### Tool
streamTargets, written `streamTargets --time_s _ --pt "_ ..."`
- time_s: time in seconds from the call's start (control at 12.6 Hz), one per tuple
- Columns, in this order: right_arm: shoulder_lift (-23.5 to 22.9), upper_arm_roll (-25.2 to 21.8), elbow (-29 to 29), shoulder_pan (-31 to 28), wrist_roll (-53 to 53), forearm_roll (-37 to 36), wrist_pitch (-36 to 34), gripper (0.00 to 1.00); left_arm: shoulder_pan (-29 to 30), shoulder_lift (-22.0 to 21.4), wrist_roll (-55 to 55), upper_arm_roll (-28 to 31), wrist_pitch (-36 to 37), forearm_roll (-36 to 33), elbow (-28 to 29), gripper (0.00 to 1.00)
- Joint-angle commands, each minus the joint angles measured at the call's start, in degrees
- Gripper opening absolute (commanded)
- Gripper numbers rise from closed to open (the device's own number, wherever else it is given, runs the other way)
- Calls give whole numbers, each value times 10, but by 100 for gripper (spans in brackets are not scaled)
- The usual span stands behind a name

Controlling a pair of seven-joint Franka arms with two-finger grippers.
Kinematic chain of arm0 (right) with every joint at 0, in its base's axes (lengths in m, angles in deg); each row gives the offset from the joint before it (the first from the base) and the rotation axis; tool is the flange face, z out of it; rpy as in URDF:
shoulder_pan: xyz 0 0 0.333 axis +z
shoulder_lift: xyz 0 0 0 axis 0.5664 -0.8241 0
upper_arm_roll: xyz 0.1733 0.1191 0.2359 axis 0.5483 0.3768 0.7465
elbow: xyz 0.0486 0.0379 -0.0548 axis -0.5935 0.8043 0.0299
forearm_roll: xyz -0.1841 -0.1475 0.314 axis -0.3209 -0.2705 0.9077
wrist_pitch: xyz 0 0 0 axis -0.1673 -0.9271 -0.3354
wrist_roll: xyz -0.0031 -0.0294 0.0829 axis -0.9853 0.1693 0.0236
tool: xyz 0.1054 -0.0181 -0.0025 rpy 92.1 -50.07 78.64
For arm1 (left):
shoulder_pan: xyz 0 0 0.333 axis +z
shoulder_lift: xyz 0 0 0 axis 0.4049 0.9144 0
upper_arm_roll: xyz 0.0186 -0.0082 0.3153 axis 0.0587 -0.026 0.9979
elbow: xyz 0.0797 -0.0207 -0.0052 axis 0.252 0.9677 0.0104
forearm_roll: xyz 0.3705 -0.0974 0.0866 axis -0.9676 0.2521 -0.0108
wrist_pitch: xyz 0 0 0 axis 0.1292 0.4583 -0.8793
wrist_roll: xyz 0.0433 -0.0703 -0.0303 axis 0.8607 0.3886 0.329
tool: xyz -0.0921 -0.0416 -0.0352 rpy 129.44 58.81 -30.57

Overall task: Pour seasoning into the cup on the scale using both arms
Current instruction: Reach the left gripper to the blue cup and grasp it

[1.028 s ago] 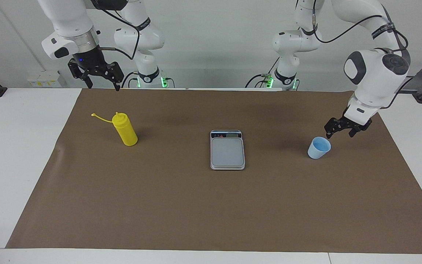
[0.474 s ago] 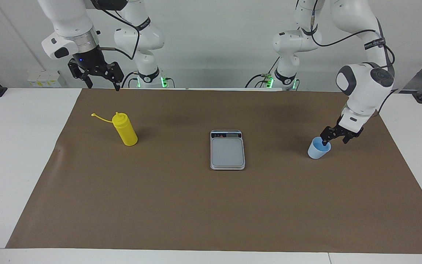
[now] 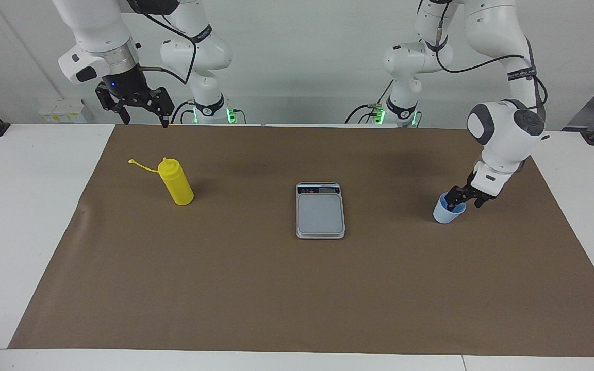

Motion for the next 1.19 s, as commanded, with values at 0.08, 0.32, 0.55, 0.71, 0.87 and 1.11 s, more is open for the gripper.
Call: streamTargets --time_s 0.08,0.32,0.55,0.71,0.87,1.11 --pt "10 3 10 -7 -1 5 -4 100 -3 -5 1 0 -6 7 15 0" --pt "11 4 12 -7 -1 5 -6 100 -4 -3 1 -2 16 7 -1 0" --pt "13 3 14 -7 -1 5 -6 100 -4 17 0 -2 99 6 -78 0" --pt "13 3 14 -7 -1 5 -5 100 -4 17 -4 -4 161 6 -144 0" --pt "13 3 14 -7 -1 5 -5 100 -22 8 0 -6 203 7 -185 0" --pt "13 3 14 -7 -1 5 -4 100 -70 -3 44 -12 263 10 -240 0"
